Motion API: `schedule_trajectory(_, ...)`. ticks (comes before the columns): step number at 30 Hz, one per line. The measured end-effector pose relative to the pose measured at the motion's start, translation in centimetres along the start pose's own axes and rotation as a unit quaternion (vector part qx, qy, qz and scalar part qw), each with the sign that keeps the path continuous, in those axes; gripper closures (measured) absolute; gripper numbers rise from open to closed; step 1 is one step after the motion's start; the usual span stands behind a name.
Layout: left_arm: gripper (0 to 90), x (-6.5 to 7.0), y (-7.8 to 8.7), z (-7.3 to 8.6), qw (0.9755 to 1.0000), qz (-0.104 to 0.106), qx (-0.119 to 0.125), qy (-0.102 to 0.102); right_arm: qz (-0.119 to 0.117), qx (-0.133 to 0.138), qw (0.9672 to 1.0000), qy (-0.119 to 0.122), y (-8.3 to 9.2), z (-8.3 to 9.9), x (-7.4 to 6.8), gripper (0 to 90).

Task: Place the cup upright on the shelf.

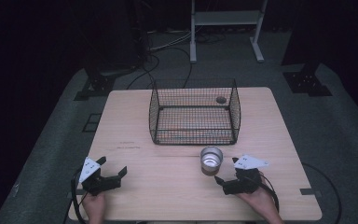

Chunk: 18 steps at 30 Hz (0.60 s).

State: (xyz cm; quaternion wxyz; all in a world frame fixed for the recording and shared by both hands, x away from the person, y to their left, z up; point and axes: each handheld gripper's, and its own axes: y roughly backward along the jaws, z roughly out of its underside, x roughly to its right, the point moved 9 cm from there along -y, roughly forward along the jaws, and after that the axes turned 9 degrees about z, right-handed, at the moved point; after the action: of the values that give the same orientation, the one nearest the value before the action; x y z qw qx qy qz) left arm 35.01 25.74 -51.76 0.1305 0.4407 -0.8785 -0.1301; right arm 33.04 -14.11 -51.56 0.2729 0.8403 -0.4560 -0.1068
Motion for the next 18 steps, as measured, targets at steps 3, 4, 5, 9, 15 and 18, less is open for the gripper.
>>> schedule_trajectory(3, 0.0, 0.0, 0.0, 0.0, 1.0000, 0.000, 0.000, 0.000, -0.002, -0.001, 1.0000, 0.001, -0.2, -0.2, -0.1, 2.5)
schedule_trajectory(4, 0.0, 0.0, 0.0, 0.0, 1.0000, 0.000, 0.000, 0.000, -0.001, -0.002, 1.0000, 0.006, -0.5, -0.4, -0.3, 2.5)
schedule_trajectory(5, 0.0, 0.0, 0.0, 0.0, 1.0000, 0.000, 0.000, 0.000, -0.001, -0.002, 1.0000, 0.006, -0.5, -0.4, -0.3, 2.5)
schedule_trajectory(9, 0.0, 0.0, 0.0, 0.0, 1.0000, 0.000, 0.000, 0.000, -0.002, -0.004, 1.0000, 0.004, -1.3, -0.7, -0.4, 2.5)
schedule_trajectory(15, 0.0, 0.0, 0.0, 0.0, 1.0000, 0.000, 0.001, 0.001, 0.000, -0.007, 0.9999, -0.009, -2.3, -1.0, -0.1, 2.5)
schedule_trajectory(18, 0.0, 0.0, 0.0, 0.0, 1.0000, 0.000, 0.000, -0.001, -0.001, -0.012, 0.9999, -0.010, -2.5, -1.3, -0.1, 2.5)
